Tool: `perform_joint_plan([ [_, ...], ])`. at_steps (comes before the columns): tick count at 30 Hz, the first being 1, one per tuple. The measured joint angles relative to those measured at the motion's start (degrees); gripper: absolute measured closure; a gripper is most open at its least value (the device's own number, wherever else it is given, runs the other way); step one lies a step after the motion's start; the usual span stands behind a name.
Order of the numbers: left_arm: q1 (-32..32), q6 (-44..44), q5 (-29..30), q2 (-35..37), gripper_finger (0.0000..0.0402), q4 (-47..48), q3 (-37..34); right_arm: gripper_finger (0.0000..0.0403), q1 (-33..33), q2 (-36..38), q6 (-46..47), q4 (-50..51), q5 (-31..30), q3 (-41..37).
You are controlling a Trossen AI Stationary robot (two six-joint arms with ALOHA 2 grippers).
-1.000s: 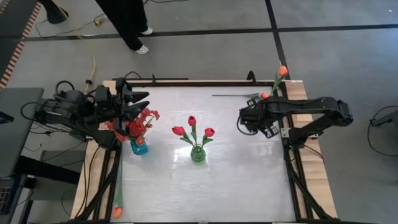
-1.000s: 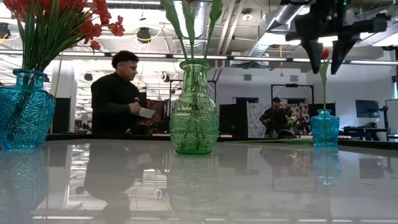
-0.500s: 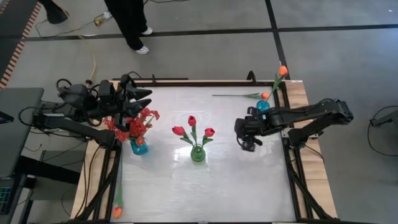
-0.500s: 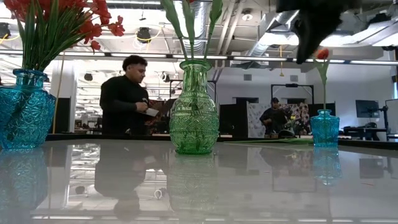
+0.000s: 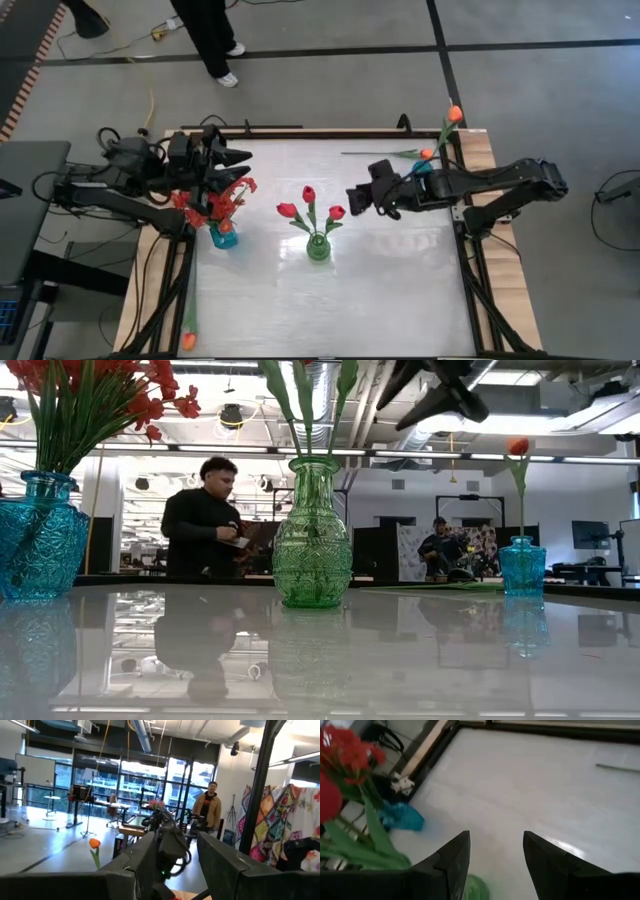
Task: Sort flowers into vase by color
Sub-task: Put the top orange flower into the right blue vase
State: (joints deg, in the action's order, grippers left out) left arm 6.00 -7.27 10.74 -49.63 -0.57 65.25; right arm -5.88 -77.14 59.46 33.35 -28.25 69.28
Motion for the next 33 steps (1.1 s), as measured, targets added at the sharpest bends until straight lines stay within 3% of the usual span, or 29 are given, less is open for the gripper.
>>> perform_joint_plan([
  [18, 0.0, -2.9, -1.9, -0.2, 0.0268, 0.0, 0.0, 0.0192, 2.9, 0.0, -4.3, -3.4, -0.1, 0.0],
  [33, 0.0, -0.5, 1.1, -0.2, 0.0268, -0.1, 0.0, 0.0192, 2.9, 0.0, -7.1, -3.4, 0.1, 0.0],
])
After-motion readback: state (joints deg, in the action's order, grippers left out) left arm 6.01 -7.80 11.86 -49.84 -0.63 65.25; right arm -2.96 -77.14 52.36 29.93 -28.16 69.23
